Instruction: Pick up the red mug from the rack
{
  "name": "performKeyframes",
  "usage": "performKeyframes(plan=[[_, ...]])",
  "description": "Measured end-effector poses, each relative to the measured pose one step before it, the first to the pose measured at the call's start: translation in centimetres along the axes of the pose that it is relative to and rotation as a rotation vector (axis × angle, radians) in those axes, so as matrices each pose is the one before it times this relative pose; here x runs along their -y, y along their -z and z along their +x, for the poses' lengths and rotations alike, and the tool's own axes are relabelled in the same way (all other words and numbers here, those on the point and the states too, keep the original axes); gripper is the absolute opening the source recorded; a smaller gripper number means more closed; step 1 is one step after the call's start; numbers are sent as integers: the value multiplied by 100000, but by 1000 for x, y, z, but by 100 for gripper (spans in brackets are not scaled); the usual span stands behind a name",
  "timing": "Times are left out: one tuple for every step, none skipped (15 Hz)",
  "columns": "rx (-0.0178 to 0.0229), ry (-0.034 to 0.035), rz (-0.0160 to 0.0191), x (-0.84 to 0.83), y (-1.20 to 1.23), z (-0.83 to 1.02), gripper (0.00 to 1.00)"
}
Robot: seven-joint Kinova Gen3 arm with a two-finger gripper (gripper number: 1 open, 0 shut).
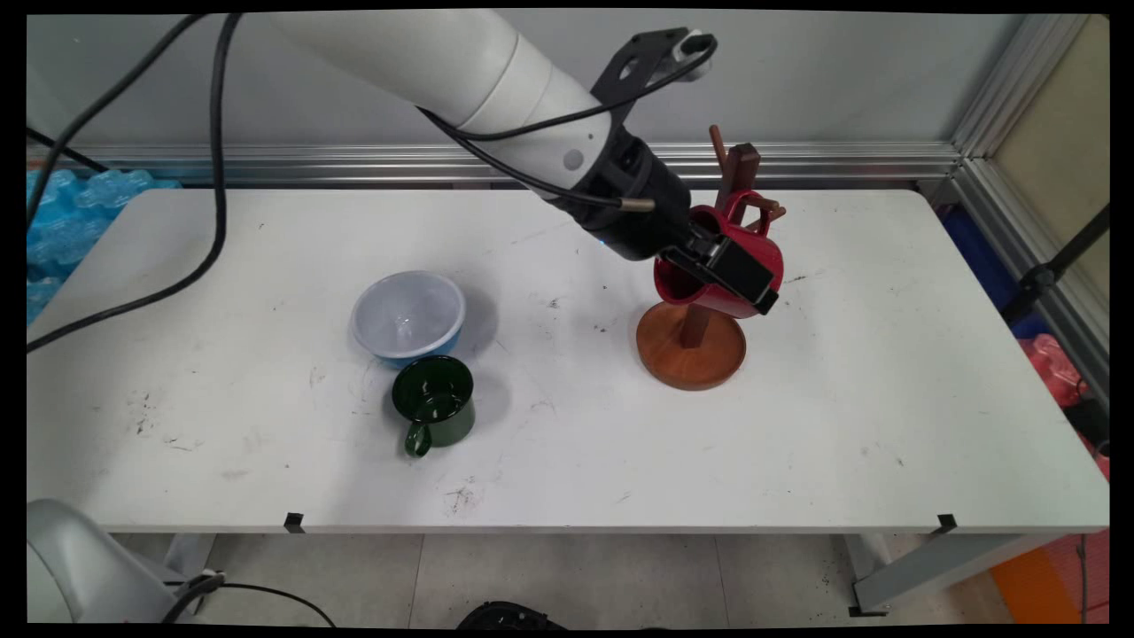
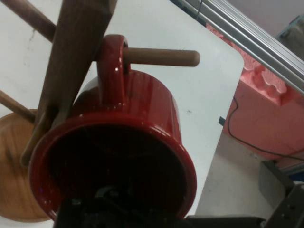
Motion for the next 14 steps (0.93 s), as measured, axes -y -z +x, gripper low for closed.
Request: performKeyframes(plan=[[-193, 395, 38, -14, -241, 41, 100], [-183, 285, -23, -23, -193, 39, 100], [-239, 298, -118, -44, -194, 43, 100], [-221, 225, -131, -41, -144, 31, 100], [-133, 124, -84, -26, -88, 21, 100], [-222, 151, -95, -21, -118, 35, 100], [-234, 153, -81, -20, -139, 44, 100], [-262, 158, -32, 3, -110, 46, 100], [-324, 223, -82, 6, -88, 55, 0], [-261, 141, -109, -3, -61, 45, 0], [-124, 99, -51, 5, -39, 19, 0], [-165, 90, -75, 2, -56, 22, 0], [-41, 7, -67, 2, -44, -1, 0], [18, 16, -48, 7, -24, -22, 0]])
